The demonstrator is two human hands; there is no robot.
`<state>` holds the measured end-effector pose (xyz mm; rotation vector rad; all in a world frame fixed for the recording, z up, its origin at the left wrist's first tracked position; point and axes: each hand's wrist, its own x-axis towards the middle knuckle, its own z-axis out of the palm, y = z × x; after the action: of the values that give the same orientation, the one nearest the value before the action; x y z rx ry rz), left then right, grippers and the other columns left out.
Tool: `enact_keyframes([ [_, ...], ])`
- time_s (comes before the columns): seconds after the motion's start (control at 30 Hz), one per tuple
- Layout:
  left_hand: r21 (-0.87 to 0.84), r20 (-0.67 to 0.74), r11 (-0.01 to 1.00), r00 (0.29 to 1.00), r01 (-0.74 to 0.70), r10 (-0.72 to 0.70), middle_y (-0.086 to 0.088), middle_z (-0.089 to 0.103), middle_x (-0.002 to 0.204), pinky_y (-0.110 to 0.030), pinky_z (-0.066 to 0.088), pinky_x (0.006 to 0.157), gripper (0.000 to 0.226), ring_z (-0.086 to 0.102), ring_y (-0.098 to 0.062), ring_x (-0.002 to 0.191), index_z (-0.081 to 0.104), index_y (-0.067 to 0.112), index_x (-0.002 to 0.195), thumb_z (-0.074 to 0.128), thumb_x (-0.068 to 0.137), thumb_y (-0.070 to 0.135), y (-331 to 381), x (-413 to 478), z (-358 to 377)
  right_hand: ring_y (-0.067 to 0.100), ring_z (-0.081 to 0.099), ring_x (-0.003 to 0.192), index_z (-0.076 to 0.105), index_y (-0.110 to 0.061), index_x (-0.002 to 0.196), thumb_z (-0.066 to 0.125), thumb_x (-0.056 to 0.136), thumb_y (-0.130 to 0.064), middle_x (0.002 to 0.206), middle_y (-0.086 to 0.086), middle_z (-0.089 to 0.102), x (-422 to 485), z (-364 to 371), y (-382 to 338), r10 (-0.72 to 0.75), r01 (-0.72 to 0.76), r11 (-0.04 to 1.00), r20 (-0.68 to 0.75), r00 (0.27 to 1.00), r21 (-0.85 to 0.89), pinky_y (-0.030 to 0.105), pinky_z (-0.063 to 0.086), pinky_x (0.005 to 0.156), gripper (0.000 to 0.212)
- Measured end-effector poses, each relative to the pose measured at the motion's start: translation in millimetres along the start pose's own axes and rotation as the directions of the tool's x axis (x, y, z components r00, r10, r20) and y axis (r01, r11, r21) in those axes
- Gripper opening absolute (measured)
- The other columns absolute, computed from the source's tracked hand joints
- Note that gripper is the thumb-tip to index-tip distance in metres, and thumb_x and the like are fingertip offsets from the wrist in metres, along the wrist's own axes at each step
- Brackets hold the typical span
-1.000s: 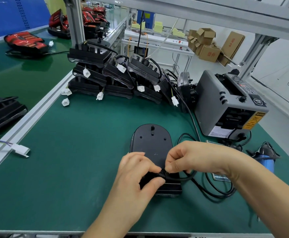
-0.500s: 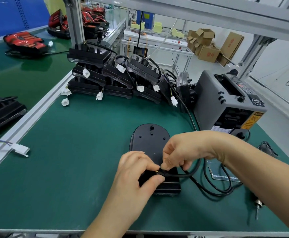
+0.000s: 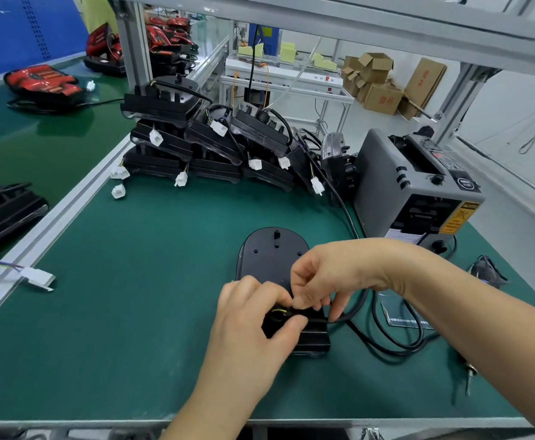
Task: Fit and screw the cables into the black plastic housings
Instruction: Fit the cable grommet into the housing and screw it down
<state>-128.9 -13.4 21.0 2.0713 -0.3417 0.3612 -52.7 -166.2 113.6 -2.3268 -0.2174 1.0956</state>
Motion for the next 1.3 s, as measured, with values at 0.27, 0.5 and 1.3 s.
enact_keyframes([
  [0.27,0.112,-0.122,0.944,0.939,-0.310,0.323,0.005,0.052,0.089,-0.028,0.041,0.085,0.016,0.044,-0.013,0.090,0.067,0.016,0.080,0.061,0.084,0.029,-14,-5,5,0.010,0.051,0.067,0.059,-0.012,0.080,0.068,0.087,-0.016,0.070,0.000,0.056,1,0,-1,0.005,-0.005,1.000,-0.008,1.000,-0.016,0.026,0.058,0.065,0.012],
  [0.5,0.147,-0.072,0.936,0.940,-0.321,0.333,0.007,0.049,0.087,-0.048,0.042,0.093,0.012,0.041,-0.009,0.082,0.061,0.018,0.083,0.057,0.087,0.028,-16,-5,5,0.010,0.053,0.065,0.062,-0.015,0.078,0.067,0.088,-0.019,0.070,0.000,0.057,-2,-2,6,-0.031,0.032,0.997,-0.010,0.999,0.074,0.026,0.058,0.065,0.012],
  [1.3,0.134,-0.069,0.950,0.953,-0.284,0.294,0.008,0.050,0.087,-0.050,0.048,0.080,0.005,0.043,-0.008,0.085,0.065,0.013,0.080,0.069,0.083,0.015,-10,-8,4,0.023,0.059,0.078,0.056,-0.020,0.085,0.050,0.088,-0.029,0.081,-0.001,0.061,-49,-16,84,0.219,-0.593,0.790,-0.829,0.515,-0.159,0.032,0.047,0.068,0.011],
])
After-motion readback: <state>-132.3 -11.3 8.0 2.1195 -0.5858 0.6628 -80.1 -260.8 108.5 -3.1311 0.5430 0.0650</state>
